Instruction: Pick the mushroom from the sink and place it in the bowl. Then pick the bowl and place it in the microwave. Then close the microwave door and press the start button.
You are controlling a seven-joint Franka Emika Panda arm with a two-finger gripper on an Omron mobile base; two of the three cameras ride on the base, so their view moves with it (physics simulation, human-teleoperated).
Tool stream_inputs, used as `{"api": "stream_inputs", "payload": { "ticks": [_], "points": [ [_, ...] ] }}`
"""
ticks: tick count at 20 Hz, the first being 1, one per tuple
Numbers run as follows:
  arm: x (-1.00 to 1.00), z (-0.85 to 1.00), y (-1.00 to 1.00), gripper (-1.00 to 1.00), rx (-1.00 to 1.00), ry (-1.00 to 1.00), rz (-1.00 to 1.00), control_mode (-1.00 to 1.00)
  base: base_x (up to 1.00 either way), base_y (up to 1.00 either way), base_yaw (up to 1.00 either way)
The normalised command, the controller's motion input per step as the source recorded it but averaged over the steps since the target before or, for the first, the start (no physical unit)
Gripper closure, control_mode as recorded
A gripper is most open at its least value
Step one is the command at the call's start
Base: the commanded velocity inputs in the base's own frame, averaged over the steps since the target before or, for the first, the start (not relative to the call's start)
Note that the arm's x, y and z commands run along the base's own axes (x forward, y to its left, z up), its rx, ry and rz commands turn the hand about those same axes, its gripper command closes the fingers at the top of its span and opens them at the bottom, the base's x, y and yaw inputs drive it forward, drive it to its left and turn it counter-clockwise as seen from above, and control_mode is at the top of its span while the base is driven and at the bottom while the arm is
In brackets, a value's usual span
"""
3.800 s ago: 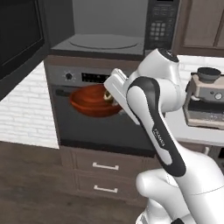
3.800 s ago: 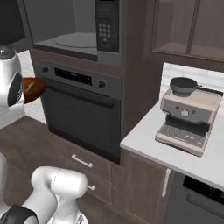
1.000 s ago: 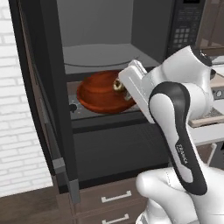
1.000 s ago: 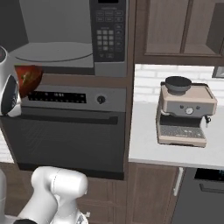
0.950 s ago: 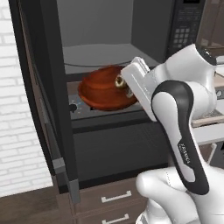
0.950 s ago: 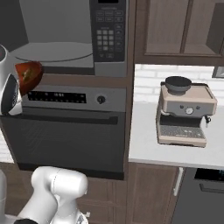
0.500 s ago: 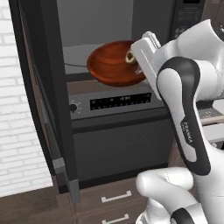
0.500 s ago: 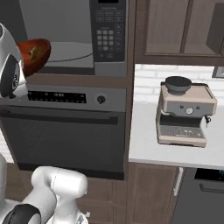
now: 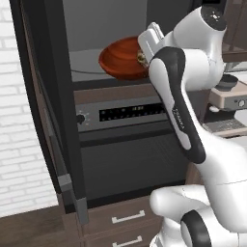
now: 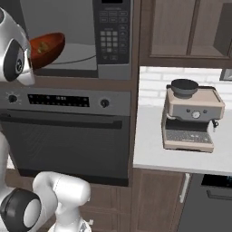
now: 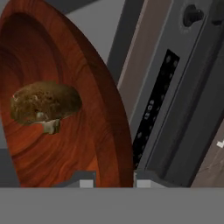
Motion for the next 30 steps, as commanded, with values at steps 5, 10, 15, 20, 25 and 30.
{"api": "stream_inputs", "payload": {
  "ticks": [5,10,15,20,25,30],
  "points": [
    [0.87,0.00,0.00,1.00,0.07,0.00,0.00,-1.00,0.00,0.00,0.00],
    [0.79,0.00,0.03,1.00,0.06,0.00,0.00,-1.00,0.00,0.00,0.00],
    [0.71,0.00,0.15,1.00,0.02,0.01,0.00,-1.00,0.00,0.00,0.00],
    [0.51,-0.05,0.21,1.00,0.00,0.05,0.00,-1.00,0.00,0.00,0.00],
    [0.23,-0.23,0.13,1.00,0.00,0.07,0.00,-1.00,0.00,0.00,0.00],
    [0.04,-0.18,0.10,-1.00,0.00,0.02,0.00,-1.00,0.00,0.00,0.00]
  ]
}}
